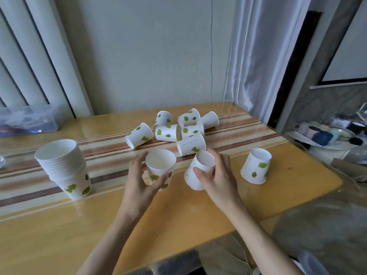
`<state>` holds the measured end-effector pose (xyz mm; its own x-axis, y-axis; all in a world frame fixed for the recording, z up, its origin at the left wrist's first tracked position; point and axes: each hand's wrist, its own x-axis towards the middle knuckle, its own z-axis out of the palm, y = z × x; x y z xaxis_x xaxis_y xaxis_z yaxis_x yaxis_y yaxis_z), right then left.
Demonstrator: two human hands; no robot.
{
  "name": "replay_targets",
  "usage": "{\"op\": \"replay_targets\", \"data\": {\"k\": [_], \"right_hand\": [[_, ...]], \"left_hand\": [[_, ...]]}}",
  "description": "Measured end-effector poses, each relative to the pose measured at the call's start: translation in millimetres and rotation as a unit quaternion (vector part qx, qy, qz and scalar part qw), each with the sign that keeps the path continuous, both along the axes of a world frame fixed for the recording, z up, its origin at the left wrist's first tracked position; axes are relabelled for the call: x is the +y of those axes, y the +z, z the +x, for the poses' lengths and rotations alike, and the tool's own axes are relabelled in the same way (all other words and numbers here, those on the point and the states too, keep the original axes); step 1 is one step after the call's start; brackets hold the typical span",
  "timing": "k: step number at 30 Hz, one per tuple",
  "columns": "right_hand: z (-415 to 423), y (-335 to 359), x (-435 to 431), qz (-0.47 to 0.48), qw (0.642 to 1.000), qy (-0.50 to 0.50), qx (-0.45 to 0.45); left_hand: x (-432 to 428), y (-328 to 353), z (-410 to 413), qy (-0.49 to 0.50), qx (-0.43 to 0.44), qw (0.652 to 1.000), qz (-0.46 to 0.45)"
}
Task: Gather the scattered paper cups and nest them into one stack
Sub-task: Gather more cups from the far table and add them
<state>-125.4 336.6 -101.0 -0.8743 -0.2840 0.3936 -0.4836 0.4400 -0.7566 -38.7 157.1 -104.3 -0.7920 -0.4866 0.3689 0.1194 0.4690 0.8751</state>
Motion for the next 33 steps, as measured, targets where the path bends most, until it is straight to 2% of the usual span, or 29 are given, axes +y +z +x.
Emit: {"op": "replay_targets", "data": {"k": [4,8,11,15,19,21,23,26,29,33], "right_hand": [[15,2,-32,0.045,0.992,0.116,0.009],[26,-2,-55,0.070,0.984,0.163,-0.018],[29,-4,-64,0.092,0.981,0.164,-0.042],[28,0,-75,0.147,0.981,0.127,-0.017],[25,3,-79,0.193,0.972,0.131,-0.026],[26,6,-80,0.145,0.981,0.118,-0.050],[28,14,-82,0.039,0.988,0.109,-0.101],[30,30,-95,-0.074,0.976,0.141,-0.148],[34,43,-117,-0.117,0.966,0.175,-0.151],[39,49,-139,-0.158,0.960,0.143,-0.181]], "left_hand": [[-25,-12,49,0.049,-0.015,0.999,-0.010],[-36,-26,77,0.081,-0.004,0.997,0.002],[-41,-31,82,0.074,-0.002,0.997,0.027],[-41,-35,70,0.040,-0.053,0.995,0.075],[-40,-34,62,0.043,-0.047,0.997,0.054],[-39,-30,61,0.055,-0.022,0.996,0.064],[-39,-19,65,0.070,0.013,0.994,0.079],[-50,16,79,0.090,0.072,0.992,0.059],[-75,58,90,0.122,0.125,0.984,0.021],[-123,98,84,0.150,0.120,0.981,-0.034]]}}
